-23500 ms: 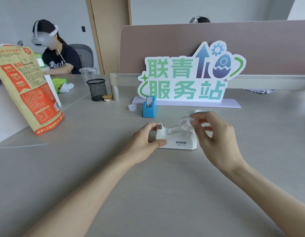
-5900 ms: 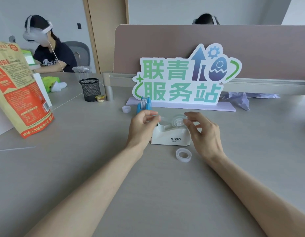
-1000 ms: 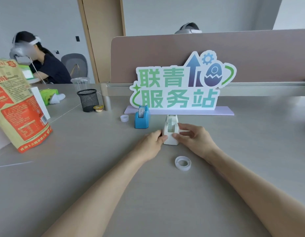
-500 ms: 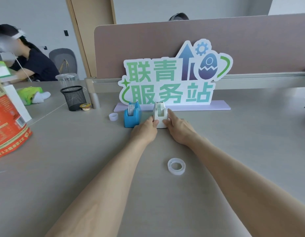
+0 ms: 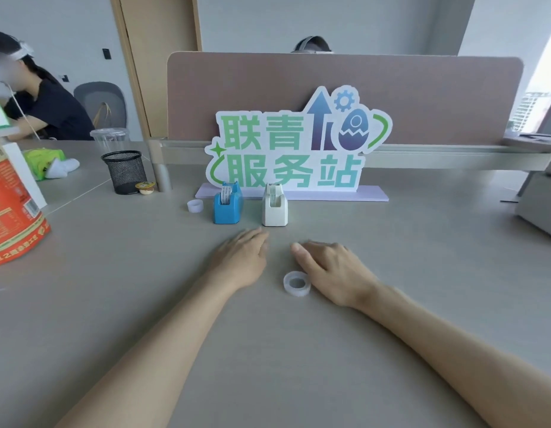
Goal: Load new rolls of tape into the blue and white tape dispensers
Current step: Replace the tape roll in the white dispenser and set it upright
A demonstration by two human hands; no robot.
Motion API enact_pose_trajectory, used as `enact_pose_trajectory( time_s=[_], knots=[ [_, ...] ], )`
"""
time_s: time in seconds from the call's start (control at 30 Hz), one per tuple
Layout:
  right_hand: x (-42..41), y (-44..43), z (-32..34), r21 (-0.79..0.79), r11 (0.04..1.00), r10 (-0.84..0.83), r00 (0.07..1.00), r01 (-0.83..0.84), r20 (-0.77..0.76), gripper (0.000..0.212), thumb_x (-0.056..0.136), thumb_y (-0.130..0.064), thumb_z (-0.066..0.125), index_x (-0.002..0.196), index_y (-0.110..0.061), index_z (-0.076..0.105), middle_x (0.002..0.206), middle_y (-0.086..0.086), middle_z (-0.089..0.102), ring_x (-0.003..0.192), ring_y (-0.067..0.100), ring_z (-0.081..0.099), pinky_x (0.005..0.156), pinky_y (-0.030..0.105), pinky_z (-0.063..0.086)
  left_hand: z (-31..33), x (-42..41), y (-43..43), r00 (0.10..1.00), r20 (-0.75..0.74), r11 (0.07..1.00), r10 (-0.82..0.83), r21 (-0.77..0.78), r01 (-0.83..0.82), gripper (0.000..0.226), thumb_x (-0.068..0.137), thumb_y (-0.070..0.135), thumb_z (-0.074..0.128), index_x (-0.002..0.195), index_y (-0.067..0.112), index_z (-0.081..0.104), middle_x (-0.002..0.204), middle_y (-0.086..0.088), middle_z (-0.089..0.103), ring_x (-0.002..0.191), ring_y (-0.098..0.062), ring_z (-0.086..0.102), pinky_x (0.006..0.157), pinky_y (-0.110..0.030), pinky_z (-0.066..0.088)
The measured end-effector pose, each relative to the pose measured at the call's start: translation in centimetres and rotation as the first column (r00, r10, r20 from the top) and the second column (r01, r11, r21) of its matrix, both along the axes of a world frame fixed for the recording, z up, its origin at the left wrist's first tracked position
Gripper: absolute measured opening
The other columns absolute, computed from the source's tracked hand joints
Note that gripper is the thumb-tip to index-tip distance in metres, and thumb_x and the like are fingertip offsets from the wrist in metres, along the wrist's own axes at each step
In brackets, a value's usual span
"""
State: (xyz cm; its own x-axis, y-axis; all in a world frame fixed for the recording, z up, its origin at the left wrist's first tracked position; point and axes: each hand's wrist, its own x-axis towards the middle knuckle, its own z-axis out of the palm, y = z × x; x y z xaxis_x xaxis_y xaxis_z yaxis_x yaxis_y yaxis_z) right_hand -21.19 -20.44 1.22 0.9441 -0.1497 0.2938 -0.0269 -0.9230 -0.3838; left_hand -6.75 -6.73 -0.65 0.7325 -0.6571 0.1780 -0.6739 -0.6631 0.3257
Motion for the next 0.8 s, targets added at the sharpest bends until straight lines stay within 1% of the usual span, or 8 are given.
enact_pose_trajectory(
  time_s=[0.1,0.17,0.2,0.33,0.43,0.53,0.63,0.8],
  knots=[
    [-2.6,0.3,0.0,-0.087,0.992,0.088,0.995,-0.091,-0.037,0.048,0.084,-0.075,0.036,0.082,-0.028,0.049,0.086,-0.010,0.055,0.080,0.013,0.053,0.073,0.032,0.047,-0.2,-0.8,0.7,0.999,0.005,0.999,-0.032,-0.013,0.032,0.045,0.103,0.024,0.029,0.148,0.021,0.035,0.160,0.005,0.025,0.147,-0.013,0.021,0.119,-0.026,0.015],
    [-2.9,0.3,0.0,-0.114,0.991,0.070,0.996,-0.076,-0.054,0.050,0.075,-0.077,0.050,0.095,-0.031,0.054,0.099,-0.015,0.058,0.089,0.010,0.055,0.076,0.027,0.046,-0.2,-1.0,0.8,1.000,0.011,0.999,-0.028,-0.033,0.029,0.045,0.103,0.022,0.029,0.147,0.021,0.037,0.159,0.005,0.027,0.147,-0.012,0.022,0.118,-0.026,0.015],
    [-2.9,0.3,0.0,-0.116,0.991,0.061,0.998,-0.064,-0.032,0.048,0.076,-0.074,0.053,0.097,-0.031,0.055,0.102,-0.015,0.060,0.090,0.009,0.056,0.076,0.027,0.047,-0.2,-1.0,0.7,1.000,0.012,0.999,-0.024,-0.044,0.024,0.044,0.102,0.022,0.030,0.146,0.021,0.038,0.159,0.005,0.028,0.146,-0.012,0.023,0.118,-0.025,0.016],
    [-2.2,0.0,-0.4,-0.156,0.986,-0.052,0.998,0.059,0.047,0.042,0.081,-0.065,0.048,0.095,-0.026,0.056,0.095,-0.009,0.065,0.089,0.015,0.060,0.074,0.034,0.051,-0.3,-0.9,0.6,1.000,0.024,0.998,-0.011,-0.055,0.012,0.044,0.102,0.022,0.031,0.145,0.022,0.039,0.157,0.006,0.031,0.145,-0.011,0.025,0.117,-0.025,0.017],
    [0.0,-1.4,-0.3,-0.171,0.963,-0.197,0.977,0.208,0.080,0.038,0.088,-0.055,0.050,0.106,-0.022,0.056,0.104,-0.001,0.066,0.102,0.022,0.059,0.076,0.033,0.047,-0.2,-1.0,0.6,0.999,0.042,0.998,-0.001,-0.067,0.004,0.043,0.102,0.022,0.031,0.144,0.022,0.040,0.156,0.007,0.032,0.144,-0.010,0.026,0.116,-0.024,0.018],
    [3.2,-3.2,-0.4,-0.129,0.942,-0.304,0.951,0.308,0.051,0.040,0.091,-0.048,0.049,0.110,-0.014,0.056,0.111,0.007,0.066,0.111,0.027,0.056,0.081,0.034,0.045,-0.3,-0.8,0.6,0.998,0.053,0.998,-0.015,-0.065,0.019,0.043,0.102,0.023,0.031,0.143,0.021,0.040,0.156,0.007,0.033,0.143,-0.009,0.027,0.115,-0.023,0.018],
    [6.1,-5.0,-0.3,-0.086,0.925,-0.371,0.928,0.370,0.004,0.040,0.091,-0.043,0.047,0.108,-0.008,0.054,0.111,0.013,0.065,0.109,0.032,0.055,0.084,0.036,0.043,-0.3,-0.7,0.7,0.999,0.047,0.998,-0.023,-0.064,0.026,0.042,0.101,0.023,0.032,0.142,0.022,0.042,0.154,0.008,0.036,0.142,-0.009,0.028,0.116,-0.024,0.020],
    [9.7,-6.8,-0.2,-0.180,0.866,-0.472,0.881,0.466,0.011,0.033,0.086,-0.036,0.045,0.102,-0.008,0.052,0.110,0.012,0.059,0.108,0.031,0.052,0.086,0.041,0.041,-0.1,-0.8,0.7,0.999,0.044,0.996,-0.004,-0.093,0.008,0.041,0.100,0.023,0.034,0.140,0.024,0.045,0.150,0.012,0.040,0.139,-0.008,0.033,0.112,-0.024,0.025]
  ],
)
